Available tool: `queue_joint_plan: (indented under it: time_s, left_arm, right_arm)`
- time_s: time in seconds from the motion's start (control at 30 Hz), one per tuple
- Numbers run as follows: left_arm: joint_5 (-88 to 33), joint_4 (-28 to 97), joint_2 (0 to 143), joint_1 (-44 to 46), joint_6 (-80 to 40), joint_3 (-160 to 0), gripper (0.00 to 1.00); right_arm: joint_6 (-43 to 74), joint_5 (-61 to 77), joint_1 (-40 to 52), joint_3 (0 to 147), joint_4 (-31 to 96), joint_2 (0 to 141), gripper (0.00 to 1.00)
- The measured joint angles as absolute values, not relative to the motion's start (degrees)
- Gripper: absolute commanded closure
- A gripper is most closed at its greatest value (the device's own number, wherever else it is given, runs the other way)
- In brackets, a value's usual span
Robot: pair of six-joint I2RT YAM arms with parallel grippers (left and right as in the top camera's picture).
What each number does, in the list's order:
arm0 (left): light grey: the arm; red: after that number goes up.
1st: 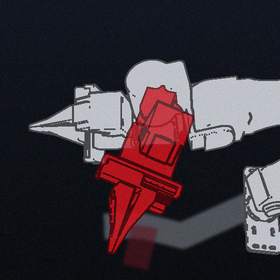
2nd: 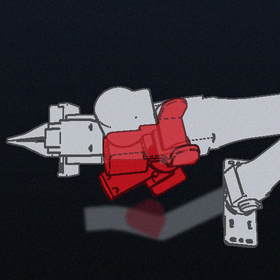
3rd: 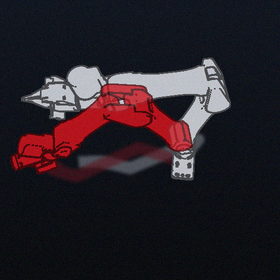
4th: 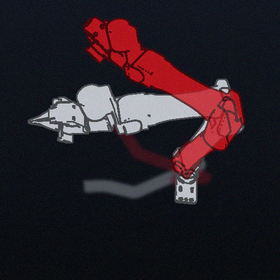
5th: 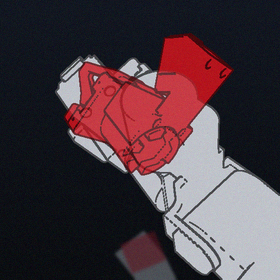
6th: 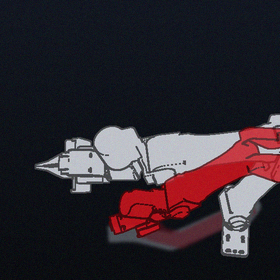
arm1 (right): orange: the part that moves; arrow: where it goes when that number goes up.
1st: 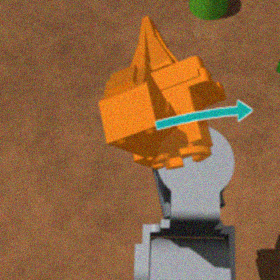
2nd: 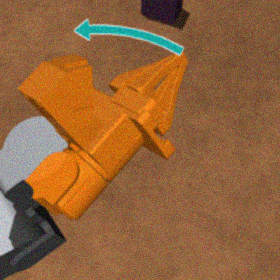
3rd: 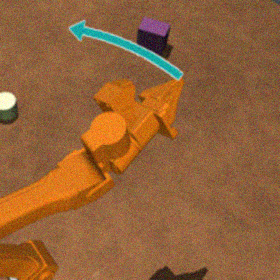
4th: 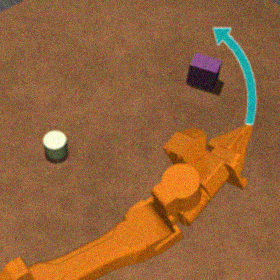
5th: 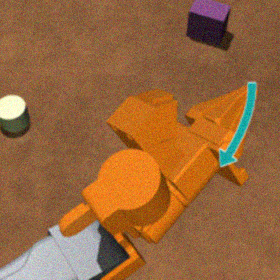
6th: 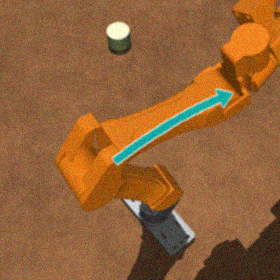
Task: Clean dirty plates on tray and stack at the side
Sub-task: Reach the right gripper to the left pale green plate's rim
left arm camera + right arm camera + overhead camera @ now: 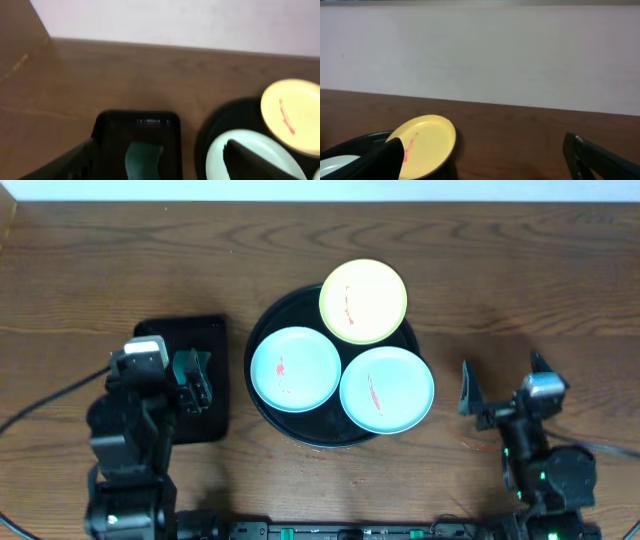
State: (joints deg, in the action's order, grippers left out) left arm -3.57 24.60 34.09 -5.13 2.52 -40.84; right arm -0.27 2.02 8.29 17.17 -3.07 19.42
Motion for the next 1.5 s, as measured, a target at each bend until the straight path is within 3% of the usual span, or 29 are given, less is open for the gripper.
queue_joint_plan:
  time_s: [0.2,0.57,0.8,0.93,1.03,1.13,1.27,1.5]
  left_arm:
    - [-3.73,35.24,41.85,-5.13,2.33,-52.14,0.20]
    - [-3.73,58.92,57.47,-5.13,2.31,-74.76,0.20]
    - [-3.97,59.81,62.63,-5.13,2.22,-77.60,0.20]
    - [-4.36,59.83,63.99,-5.13,1.89,-77.60,0.20]
    - [-4.38,59.81,64.75,-5.13,1.83,-77.60,0.20]
    - [-4.38,59.83,65.32,-5.13,1.69,-77.60,0.20]
    - [-3.81,59.83,65.63,-5.13,1.17,-77.60,0.20]
    - [-2.15,60.16,67.46,-5.13,-5.43,-77.60,0.20]
  right_arm:
    - [-0.32,7.55,8.32,28.84,0.05,34.15,0.01]
    - [-0.58,22.59,8.32,57.52,21.80,61.08,0.01]
    - [-0.69,30.89,8.32,73.80,39.11,76.64,0.01]
    - [-0.43,32.93,8.34,74.91,38.54,81.45,0.01]
    - [0.75,34.89,8.49,74.96,35.66,83.81,0.07]
    - [2.79,35.11,10.00,74.96,34.48,85.73,0.06]
    - [7.75,31.05,15.99,74.96,34.44,88.05,0.05]
    - [15.68,24.64,25.67,80.77,38.33,96.36,0.15]
